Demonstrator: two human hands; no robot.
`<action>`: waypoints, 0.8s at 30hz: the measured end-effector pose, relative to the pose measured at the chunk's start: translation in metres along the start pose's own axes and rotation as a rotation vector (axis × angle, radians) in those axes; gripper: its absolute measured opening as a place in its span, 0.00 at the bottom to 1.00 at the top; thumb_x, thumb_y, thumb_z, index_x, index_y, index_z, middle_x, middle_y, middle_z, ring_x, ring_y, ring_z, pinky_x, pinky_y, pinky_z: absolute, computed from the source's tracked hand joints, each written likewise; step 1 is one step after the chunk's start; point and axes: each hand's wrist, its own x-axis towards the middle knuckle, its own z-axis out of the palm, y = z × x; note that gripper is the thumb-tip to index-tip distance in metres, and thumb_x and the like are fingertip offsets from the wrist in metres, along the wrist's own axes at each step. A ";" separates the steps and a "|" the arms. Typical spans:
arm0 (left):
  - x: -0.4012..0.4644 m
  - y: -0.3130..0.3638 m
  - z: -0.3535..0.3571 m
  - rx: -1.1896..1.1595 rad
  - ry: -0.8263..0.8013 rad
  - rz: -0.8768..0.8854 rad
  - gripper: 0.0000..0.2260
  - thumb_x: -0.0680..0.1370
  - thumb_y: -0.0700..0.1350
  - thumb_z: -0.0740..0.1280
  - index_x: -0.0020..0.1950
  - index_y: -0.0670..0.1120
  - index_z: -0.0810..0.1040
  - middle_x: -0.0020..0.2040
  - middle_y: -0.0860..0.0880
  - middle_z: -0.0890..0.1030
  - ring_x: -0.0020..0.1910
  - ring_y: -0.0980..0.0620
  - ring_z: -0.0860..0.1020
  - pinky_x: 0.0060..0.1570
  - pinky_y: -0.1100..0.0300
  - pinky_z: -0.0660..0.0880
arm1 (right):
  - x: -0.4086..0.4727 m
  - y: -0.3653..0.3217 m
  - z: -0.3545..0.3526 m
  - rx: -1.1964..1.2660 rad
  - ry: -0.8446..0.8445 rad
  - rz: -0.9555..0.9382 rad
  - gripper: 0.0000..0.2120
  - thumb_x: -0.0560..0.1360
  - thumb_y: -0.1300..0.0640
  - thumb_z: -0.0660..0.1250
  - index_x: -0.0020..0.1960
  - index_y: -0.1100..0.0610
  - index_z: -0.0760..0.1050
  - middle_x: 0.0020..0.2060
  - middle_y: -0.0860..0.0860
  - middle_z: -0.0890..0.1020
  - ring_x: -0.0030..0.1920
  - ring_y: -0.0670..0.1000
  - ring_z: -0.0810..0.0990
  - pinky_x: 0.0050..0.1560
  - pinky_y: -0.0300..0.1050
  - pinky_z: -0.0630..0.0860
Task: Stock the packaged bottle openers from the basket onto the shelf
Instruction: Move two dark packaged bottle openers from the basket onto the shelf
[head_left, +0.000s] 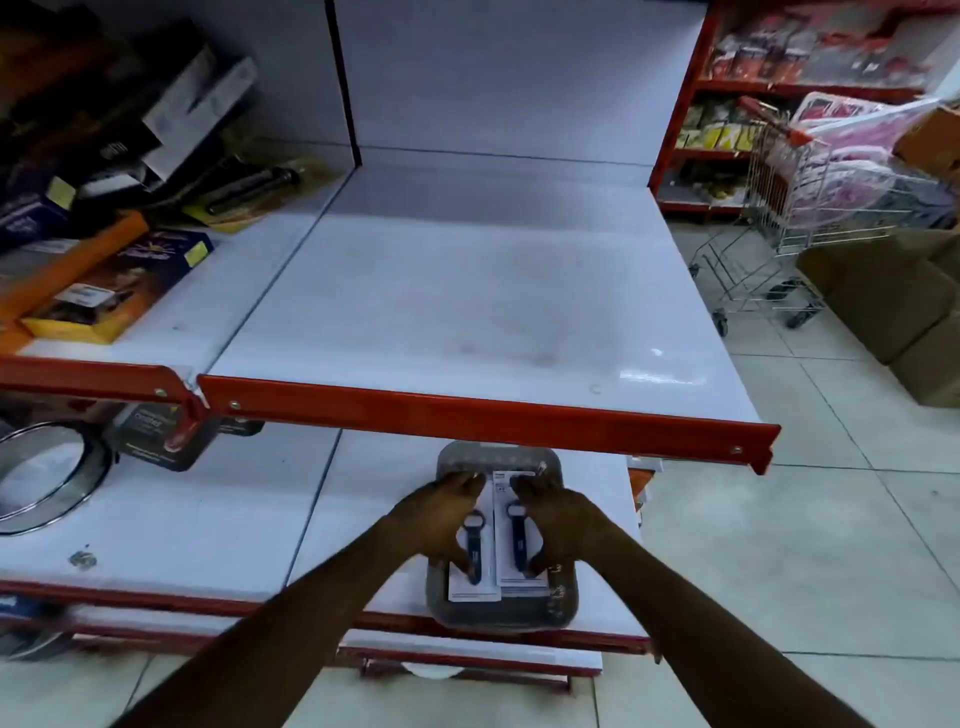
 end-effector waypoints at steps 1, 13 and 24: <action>0.013 -0.003 0.000 0.005 -0.047 -0.019 0.58 0.64 0.55 0.82 0.80 0.46 0.47 0.80 0.44 0.60 0.75 0.41 0.66 0.71 0.50 0.69 | 0.014 0.002 0.000 0.041 -0.066 0.022 0.59 0.57 0.46 0.82 0.76 0.54 0.51 0.73 0.54 0.68 0.68 0.59 0.72 0.67 0.54 0.72; 0.051 -0.021 0.019 0.240 0.001 0.004 0.59 0.59 0.61 0.81 0.79 0.44 0.51 0.80 0.42 0.55 0.78 0.38 0.57 0.75 0.43 0.65 | 0.054 0.005 0.009 -0.288 -0.031 -0.013 0.52 0.70 0.47 0.73 0.78 0.61 0.40 0.78 0.59 0.40 0.76 0.60 0.30 0.56 0.49 0.10; 0.007 -0.020 0.013 -0.380 0.254 -0.020 0.36 0.68 0.39 0.79 0.72 0.54 0.69 0.70 0.44 0.76 0.66 0.41 0.77 0.62 0.48 0.79 | 0.008 -0.010 -0.035 0.132 0.104 0.044 0.42 0.63 0.53 0.80 0.71 0.54 0.63 0.68 0.52 0.74 0.66 0.57 0.75 0.66 0.47 0.72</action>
